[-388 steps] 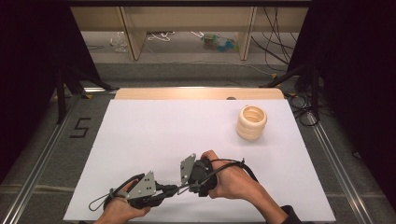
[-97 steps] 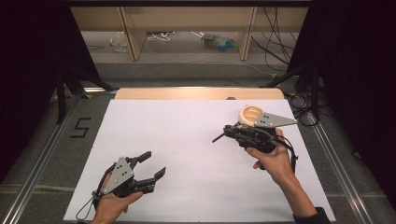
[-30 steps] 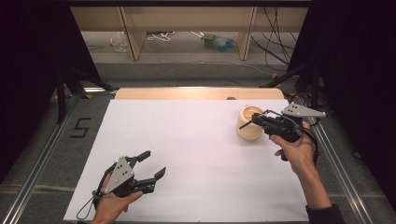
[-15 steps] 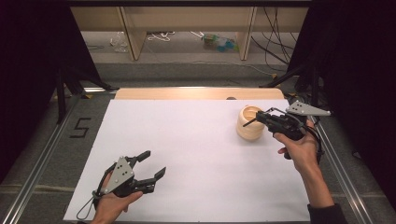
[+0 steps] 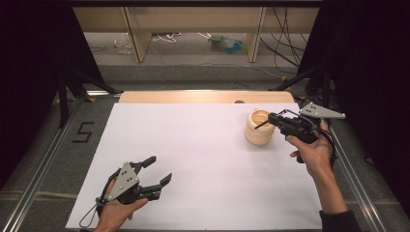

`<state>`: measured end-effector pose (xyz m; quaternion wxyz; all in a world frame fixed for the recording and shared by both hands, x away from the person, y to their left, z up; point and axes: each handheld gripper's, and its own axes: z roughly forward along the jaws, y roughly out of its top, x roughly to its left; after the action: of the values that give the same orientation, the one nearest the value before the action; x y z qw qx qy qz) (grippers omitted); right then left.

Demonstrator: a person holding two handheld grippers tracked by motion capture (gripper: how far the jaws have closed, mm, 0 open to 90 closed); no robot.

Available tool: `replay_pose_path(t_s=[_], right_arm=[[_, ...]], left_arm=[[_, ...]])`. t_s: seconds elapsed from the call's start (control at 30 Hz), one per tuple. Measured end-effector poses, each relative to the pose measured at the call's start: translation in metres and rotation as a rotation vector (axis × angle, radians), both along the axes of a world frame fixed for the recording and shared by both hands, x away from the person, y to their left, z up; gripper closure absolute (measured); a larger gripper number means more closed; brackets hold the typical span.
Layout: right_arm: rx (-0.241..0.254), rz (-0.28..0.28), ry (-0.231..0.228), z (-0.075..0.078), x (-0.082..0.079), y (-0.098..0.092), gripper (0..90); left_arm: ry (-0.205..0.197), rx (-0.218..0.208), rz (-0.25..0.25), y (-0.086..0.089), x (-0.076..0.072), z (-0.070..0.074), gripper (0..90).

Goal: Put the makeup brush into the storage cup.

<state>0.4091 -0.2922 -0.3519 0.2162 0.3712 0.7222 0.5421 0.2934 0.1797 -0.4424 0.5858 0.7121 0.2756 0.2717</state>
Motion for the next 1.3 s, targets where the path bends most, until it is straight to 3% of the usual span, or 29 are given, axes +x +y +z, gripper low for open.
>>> replay_pose_path(t_s=[0.13, 0.2, 0.43, 0.77, 1.0, 1.03, 1.3], right_arm=[[-0.009, -0.01, 0.02, 0.0, 0.001, -0.002, 83.7], [-0.001, -0.014, -0.002, -0.001, 0.003, -0.002, 83.7], [-0.007, -0.023, 0.02, -0.001, 0.007, -0.006, 83.7], [0.006, -0.059, 0.001, 0.0, 0.018, -0.016, 83.7], [0.003, -0.072, 0.03, 0.001, 0.023, -0.02, 83.7], [0.004, -0.071, 0.015, 0.0, 0.025, -0.021, 83.7], [0.003, -0.086, 0.024, -0.003, 0.033, -0.024, 83.7]], left_arm=[[-0.002, 0.002, 0.0, 0.0, 0.0, 0.0, 25.8], [0.0, 0.001, 0.001, 0.0, 0.0, 0.0, 25.8], [-0.001, 0.003, 0.001, 0.0, 0.0, 0.0, 25.8], [-0.002, 0.016, 0.003, 0.001, 0.001, 0.0, 24.6], [-0.001, 0.014, 0.002, 0.001, 0.001, 0.0, 24.1], [-0.001, 0.016, 0.001, 0.001, 0.001, 0.0, 24.2], [0.009, 0.007, 0.007, 0.0, 0.001, -0.001, 24.2]])
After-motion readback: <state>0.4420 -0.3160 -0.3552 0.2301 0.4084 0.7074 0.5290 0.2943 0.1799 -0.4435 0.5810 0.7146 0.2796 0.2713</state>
